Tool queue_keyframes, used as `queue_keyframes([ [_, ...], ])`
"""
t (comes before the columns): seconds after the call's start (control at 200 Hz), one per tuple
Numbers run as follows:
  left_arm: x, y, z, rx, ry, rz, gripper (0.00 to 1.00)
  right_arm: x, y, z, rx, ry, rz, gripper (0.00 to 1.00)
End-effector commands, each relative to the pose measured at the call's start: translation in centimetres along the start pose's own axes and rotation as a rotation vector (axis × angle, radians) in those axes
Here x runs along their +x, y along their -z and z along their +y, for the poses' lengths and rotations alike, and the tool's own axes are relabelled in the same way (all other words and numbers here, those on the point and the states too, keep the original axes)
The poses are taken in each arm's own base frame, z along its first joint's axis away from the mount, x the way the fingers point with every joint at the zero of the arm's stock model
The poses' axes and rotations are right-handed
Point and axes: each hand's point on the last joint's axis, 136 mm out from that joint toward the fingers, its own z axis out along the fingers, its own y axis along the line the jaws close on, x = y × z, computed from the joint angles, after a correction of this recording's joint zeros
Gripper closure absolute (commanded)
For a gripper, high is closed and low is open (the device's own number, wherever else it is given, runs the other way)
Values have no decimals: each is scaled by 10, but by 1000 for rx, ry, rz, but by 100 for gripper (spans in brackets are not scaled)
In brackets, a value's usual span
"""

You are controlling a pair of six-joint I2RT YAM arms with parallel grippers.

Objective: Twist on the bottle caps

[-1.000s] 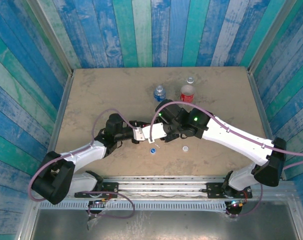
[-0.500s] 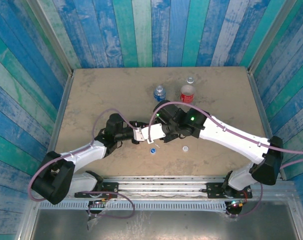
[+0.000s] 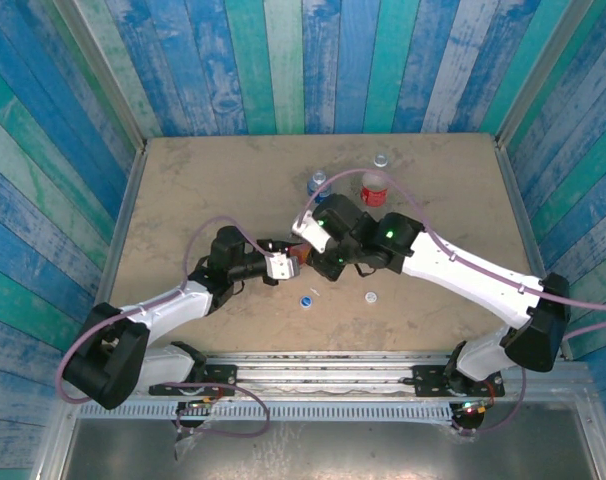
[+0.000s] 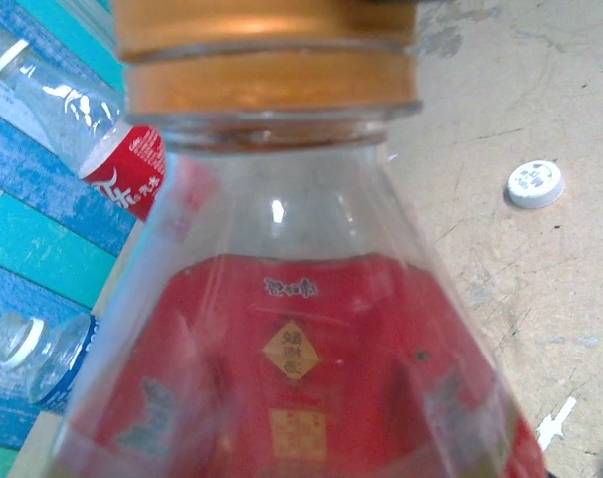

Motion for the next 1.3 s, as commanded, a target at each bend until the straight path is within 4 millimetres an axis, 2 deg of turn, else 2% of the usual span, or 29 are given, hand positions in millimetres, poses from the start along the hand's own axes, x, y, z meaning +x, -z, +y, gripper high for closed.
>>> queue_keyframes([
  [0.0, -20, 3, 10, -29, -44, -59, 55, -20, -1, 25, -203, -439, -88, 86],
  [0.145, -22, 3, 9, -30, -43, -70, 55, -4, 11, -7, -39, -184, -94, 70],
  [0.24, -20, 3, 10, -34, -41, -64, 55, 9, 19, -17, 6, 24, -75, 60],
  [0.34, -20, 3, 9, -29, -37, -64, 55, 18, 30, -12, -9, 302, -59, 50],
  [0.406, -22, 3, 6, -13, -40, -76, 55, 17, 38, -11, -4, 436, -72, 44],
  [0.476, -24, 3, 4, 1, -39, -92, 55, 26, 44, 2, -52, 656, -73, 46],
  [0.516, -24, 2, 3, 6, -38, -92, 55, 26, 45, 2, -20, 760, -66, 46],
  [0.646, -24, 2, 3, 10, -36, -91, 55, 14, 46, 3, 79, 991, -52, 39],
  [0.766, -25, 2, 2, 16, -34, -99, 55, 1, 43, 10, 90, 1071, -60, 43],
  [0.856, -28, 2, 1, 24, -33, -110, 55, -7, 35, 14, 84, 1075, -71, 51],
  [0.951, -29, 2, -1, 32, -31, -121, 55, -8, 27, 10, 92, 1095, -28, 58],
  [1.041, -27, 1, 0, 29, -30, -115, 55, -1, 22, 3, 103, 1123, 33, 56],
  [1.292, -27, 1, 0, 29, -28, -112, 55, 5, 17, 4, 76, 1138, 67, 56],
])
